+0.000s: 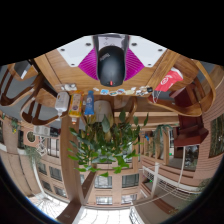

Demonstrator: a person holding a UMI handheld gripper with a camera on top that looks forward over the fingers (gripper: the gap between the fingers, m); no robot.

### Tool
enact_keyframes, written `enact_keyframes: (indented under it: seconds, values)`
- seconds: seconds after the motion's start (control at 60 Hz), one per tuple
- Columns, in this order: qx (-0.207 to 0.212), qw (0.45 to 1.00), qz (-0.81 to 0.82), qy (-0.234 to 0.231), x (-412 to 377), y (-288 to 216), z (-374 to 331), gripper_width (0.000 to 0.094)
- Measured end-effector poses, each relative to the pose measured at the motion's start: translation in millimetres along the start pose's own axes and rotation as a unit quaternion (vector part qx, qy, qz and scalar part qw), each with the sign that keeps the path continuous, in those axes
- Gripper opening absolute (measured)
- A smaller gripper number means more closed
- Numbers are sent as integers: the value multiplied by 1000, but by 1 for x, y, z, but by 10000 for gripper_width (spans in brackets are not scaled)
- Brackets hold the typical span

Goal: Arrange mouse

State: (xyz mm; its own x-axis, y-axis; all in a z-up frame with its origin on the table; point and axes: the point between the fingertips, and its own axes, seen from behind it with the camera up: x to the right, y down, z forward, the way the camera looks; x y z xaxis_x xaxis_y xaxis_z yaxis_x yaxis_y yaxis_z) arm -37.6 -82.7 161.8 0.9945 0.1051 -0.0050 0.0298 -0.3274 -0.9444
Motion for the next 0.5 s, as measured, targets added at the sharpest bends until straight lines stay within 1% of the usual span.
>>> enact_keyframes:
  seconds: [0.033, 0.05, 0.1, 0.15, 0.25, 0.367, 0.4, 0.433, 0.467, 0.5]
  values:
    - [-27, 1000, -1, -12, -17, 22, 12, 338]
    - [-38, 999, -2, -16, -28, 42, 19, 338]
    - [-78, 997, -10, -25, -42, 70, 30, 341]
    - [-108, 994, -20, -29, -52, 101, 41, 346]
    - [-146, 988, -30, -27, -63, 135, 47, 388]
    - [-173, 984, -20, -27, -75, 163, 49, 450]
    - [-182, 983, -18, -30, -74, 160, 48, 479]
    - [-175, 984, -17, -28, -75, 161, 45, 518]
    - [-168, 985, -19, -27, -75, 157, 41, 600]
    - [-162, 986, -22, -24, -74, 152, 36, 707]
